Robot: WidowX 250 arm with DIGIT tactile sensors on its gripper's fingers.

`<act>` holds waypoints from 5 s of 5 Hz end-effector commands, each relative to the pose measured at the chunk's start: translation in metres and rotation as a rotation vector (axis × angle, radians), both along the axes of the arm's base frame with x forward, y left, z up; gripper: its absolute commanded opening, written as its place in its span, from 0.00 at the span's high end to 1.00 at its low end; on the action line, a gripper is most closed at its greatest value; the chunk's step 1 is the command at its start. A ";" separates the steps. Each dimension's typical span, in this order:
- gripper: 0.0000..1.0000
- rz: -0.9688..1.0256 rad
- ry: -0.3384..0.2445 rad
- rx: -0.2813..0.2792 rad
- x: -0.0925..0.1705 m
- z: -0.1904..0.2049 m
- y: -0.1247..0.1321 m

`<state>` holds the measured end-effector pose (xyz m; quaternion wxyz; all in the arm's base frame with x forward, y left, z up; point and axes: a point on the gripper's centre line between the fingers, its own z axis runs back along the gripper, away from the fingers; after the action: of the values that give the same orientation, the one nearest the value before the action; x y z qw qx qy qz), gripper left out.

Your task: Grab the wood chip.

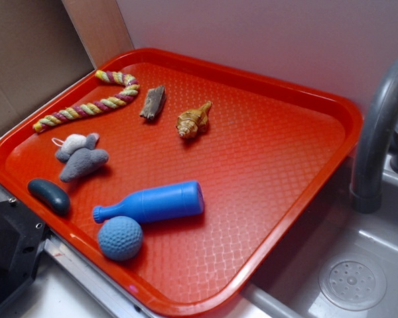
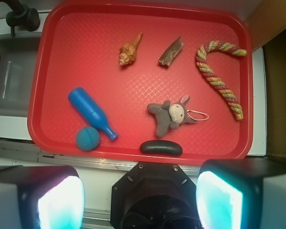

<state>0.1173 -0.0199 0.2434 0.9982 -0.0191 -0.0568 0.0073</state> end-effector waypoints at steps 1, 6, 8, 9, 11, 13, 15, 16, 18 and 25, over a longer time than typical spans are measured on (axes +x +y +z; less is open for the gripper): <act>0.00 0.000 0.000 0.000 0.000 0.000 0.000; 0.00 0.426 -0.077 -0.052 0.155 -0.157 0.066; 0.00 0.424 -0.057 0.101 0.182 -0.192 0.089; 0.00 0.434 -0.033 0.118 0.187 -0.200 0.094; 0.00 0.413 0.021 0.156 0.179 -0.220 0.071; 0.00 0.355 0.027 0.172 0.172 -0.224 0.056; 0.00 0.296 0.050 0.205 0.160 -0.231 0.042; 0.00 0.293 0.085 0.207 0.157 -0.237 0.045; 1.00 0.289 0.144 0.225 0.157 -0.254 0.048; 1.00 0.342 0.087 0.064 0.162 -0.145 0.037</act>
<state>0.2728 0.0098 0.0813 0.9837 0.0304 0.0177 0.1763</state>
